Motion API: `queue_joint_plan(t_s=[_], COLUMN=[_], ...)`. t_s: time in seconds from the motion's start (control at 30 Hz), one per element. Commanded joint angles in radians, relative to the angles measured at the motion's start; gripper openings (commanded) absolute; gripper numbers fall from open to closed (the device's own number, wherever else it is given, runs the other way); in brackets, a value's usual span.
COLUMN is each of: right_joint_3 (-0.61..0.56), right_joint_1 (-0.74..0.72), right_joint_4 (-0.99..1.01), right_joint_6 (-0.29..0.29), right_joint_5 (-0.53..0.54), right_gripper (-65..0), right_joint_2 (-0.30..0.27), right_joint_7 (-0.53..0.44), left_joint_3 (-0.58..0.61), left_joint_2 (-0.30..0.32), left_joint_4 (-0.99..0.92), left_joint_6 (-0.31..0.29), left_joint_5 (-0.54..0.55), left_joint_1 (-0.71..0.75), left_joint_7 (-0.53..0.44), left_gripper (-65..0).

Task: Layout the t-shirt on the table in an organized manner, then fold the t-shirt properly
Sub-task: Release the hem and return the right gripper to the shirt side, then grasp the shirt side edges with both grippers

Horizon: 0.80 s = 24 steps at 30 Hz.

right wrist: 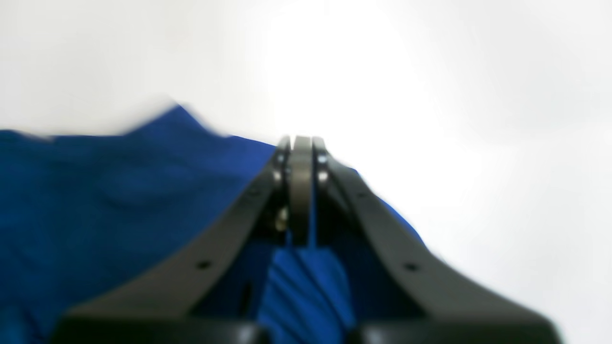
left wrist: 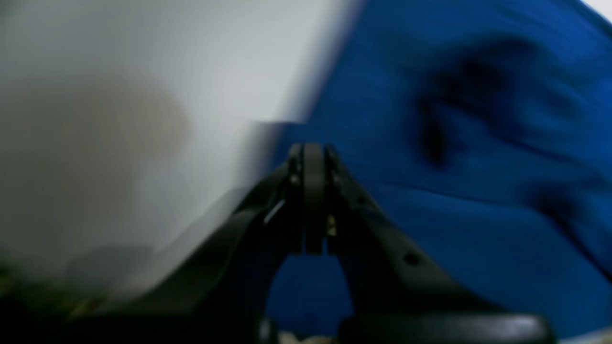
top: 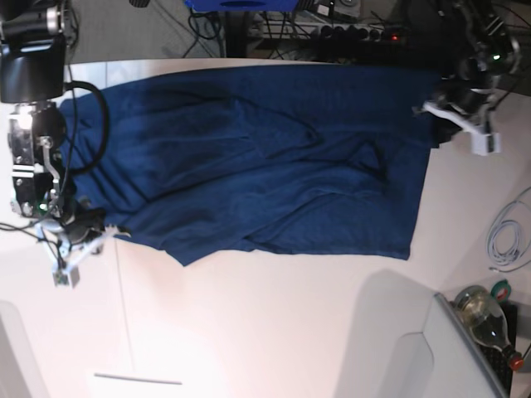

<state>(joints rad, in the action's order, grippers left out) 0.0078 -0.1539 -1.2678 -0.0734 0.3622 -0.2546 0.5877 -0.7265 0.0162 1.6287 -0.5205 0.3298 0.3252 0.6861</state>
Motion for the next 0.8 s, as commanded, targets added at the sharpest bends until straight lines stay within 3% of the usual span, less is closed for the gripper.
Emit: queue_joint_plan(t_s=[0.0, 0.13, 0.27, 0.37, 0.47, 0.6, 0.77], right_joint_3=[0.004, 0.008, 0.004, 0.004, 0.004, 0.004, 0.011], right_joint_1=[-0.049, -0.102, -0.100, -0.100, -0.106, -0.137, -0.155], right_joint_4=[0.033, 0.179, 0.190, 0.195, 0.230, 0.325, 0.434], right_joint_6=[-0.036, -0.118, -0.167, -0.168, -0.168, -0.168, -0.161], right_joint_5=[0.018, 0.018, 0.016, 0.016, 0.016, 0.016, 0.016], right_gripper=[-65.0, -65.0, -65.0, -65.0, -65.0, -65.0, -65.0], right_joint_2=[-0.018, -0.033, -0.033, -0.024, -0.022, -0.022, -0.025], right_joint_7=[-0.030, -0.042, -0.061, -0.041, -0.044, -0.045, -0.131], left_joint_3=[0.006, 0.029, 0.029, 0.029, 0.029, 0.031, 0.029], left_joint_2=[0.020, 0.024, 0.058, 0.078, 0.081, 0.106, 0.133], left_joint_4=[-0.008, -0.084, -0.155, -0.204, -0.245, -0.310, -0.345], left_joint_6=[0.016, 0.016, 0.016, 0.016, 0.021, 0.061, 0.063], left_joint_5=[0.001, 0.001, 0.001, 0.001, -0.001, 0.001, 0.005], left_joint_1=[-0.001, -0.016, -0.022, -0.025, -0.021, -0.021, -0.027], left_joint_7=[-0.018, -0.019, -0.021, -0.032, -0.119, -0.147, -0.150], left_gripper=[-65.0, -65.0, -65.0, -65.0, -65.0, -65.0, -65.0])
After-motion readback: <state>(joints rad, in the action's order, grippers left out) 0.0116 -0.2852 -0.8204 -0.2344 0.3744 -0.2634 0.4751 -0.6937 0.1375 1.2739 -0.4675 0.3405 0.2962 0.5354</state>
